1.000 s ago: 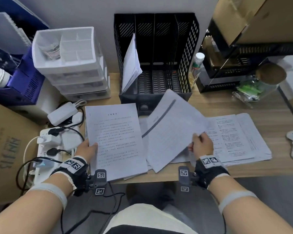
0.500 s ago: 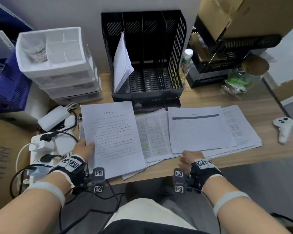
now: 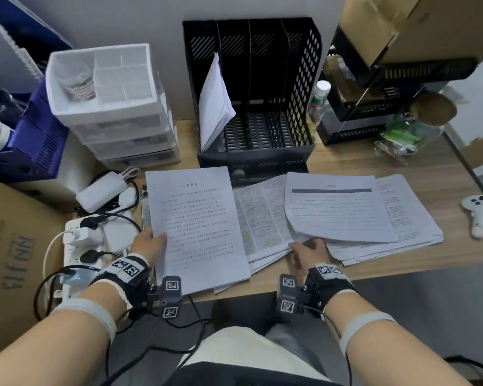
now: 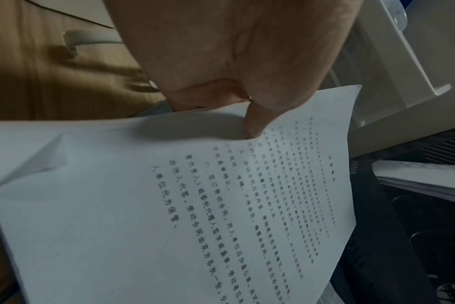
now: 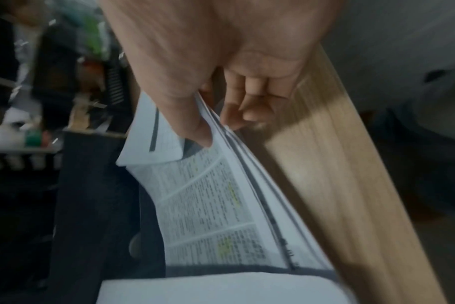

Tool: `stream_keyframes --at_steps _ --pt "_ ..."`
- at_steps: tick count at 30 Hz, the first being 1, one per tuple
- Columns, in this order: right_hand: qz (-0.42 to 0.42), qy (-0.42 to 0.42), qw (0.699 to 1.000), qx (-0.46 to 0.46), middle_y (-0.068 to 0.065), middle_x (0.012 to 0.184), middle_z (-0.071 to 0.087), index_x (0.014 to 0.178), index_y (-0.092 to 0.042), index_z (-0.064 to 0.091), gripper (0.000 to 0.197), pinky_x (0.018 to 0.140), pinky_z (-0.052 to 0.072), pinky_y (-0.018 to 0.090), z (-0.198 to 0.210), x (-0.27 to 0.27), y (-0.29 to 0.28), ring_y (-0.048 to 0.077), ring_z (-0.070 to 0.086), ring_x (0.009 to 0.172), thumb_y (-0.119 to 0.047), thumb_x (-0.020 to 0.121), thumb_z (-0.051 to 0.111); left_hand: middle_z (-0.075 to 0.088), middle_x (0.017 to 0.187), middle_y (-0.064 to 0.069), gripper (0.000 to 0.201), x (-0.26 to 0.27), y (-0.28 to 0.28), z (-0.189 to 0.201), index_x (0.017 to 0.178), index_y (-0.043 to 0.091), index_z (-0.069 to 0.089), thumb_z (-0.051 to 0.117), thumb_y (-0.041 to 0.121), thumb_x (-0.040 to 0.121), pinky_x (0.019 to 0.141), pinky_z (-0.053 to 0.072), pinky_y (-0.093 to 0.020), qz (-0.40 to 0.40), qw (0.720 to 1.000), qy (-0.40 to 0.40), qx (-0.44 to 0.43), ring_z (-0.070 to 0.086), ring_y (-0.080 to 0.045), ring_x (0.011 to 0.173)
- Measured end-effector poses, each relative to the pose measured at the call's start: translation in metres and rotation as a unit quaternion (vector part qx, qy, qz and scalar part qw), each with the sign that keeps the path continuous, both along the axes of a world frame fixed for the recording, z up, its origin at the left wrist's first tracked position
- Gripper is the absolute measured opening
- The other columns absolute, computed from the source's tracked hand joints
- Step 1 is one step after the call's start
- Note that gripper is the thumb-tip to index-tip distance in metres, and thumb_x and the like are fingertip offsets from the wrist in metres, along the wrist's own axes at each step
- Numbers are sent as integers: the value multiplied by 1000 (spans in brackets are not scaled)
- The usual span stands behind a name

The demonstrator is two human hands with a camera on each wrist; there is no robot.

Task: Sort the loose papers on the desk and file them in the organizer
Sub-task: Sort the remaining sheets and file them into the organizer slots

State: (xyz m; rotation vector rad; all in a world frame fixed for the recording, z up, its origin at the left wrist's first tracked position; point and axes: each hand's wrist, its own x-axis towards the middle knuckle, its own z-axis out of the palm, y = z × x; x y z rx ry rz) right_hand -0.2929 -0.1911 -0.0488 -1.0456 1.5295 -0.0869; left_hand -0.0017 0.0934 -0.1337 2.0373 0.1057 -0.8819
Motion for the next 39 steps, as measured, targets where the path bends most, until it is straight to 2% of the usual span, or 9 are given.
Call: stream_keyframes --at_steps 5,12,14,21,24,27,29,34,39 --pt "112 41 982 -146 10 104 68 124 -16 41 60 85 57 48 -7 6 -3 26 67 88 -23 72 69 73 125 -8 61 -2 0 9 129 20 66 59 48 75 101 53 -58 8 1000 -7 -7 70 -37 109" --pt "237 156 937 -203 15 93 68 85 -12 66 24 75 55 37 5 14 -10 32 65 80 -34 75 63 75 119 -7 44 -5 0 23 118 26 69 57 41 79 97 56 -59 20 1000 -4 -13 72 -37 105" --pt "282 152 929 -183 11 92 72 95 -8 70 23 67 51 30 15 20 -5 27 65 76 -27 86 62 75 119 -7 39 -5 0 24 114 27 69 57 41 80 97 55 -59 22 1000 -5 -12 72 -37 105" --pt "396 105 855 -318 8 153 34 133 -13 57 41 108 34 34 48 42 17 26 29 141 -23 94 56 76 119 -3 39 3 2 16 118 28 69 58 41 82 99 55 -58 38 999 4 -9 72 -35 105" --pt "351 33 863 -360 7 134 55 125 -18 59 29 100 46 35 76 40 9 28 53 123 -22 97 51 77 116 -4 38 4 -2 13 117 27 69 58 40 84 98 55 -58 41 999 9 -7 73 -35 104" --pt "205 -19 917 -342 7 98 63 113 -21 55 16 56 62 37 95 28 -19 28 70 74 -21 100 45 76 118 -3 46 12 -1 -2 121 28 68 59 45 80 99 55 -58 28 1000 3 5 72 -35 105" --pt "100 -13 935 -341 7 99 61 108 -17 55 14 44 58 30 95 11 -50 28 69 72 -17 100 44 76 120 -3 50 17 0 -13 124 28 67 60 48 78 99 55 -58 18 1000 -2 11 72 -35 106" --pt "-158 -42 956 -242 27 138 50 139 1 40 41 83 58 49 75 -43 -115 26 57 79 -12 101 44 76 118 -5 44 11 -9 -2 122 31 67 60 42 80 99 55 -57 5 999 -22 24 72 -37 105" --pt "-301 1 932 -203 23 142 46 140 -6 35 48 98 41 35 61 -71 -129 29 54 120 -19 97 52 76 119 -8 43 9 -14 4 119 28 69 59 43 80 99 55 -58 3 999 -22 28 72 -38 104"
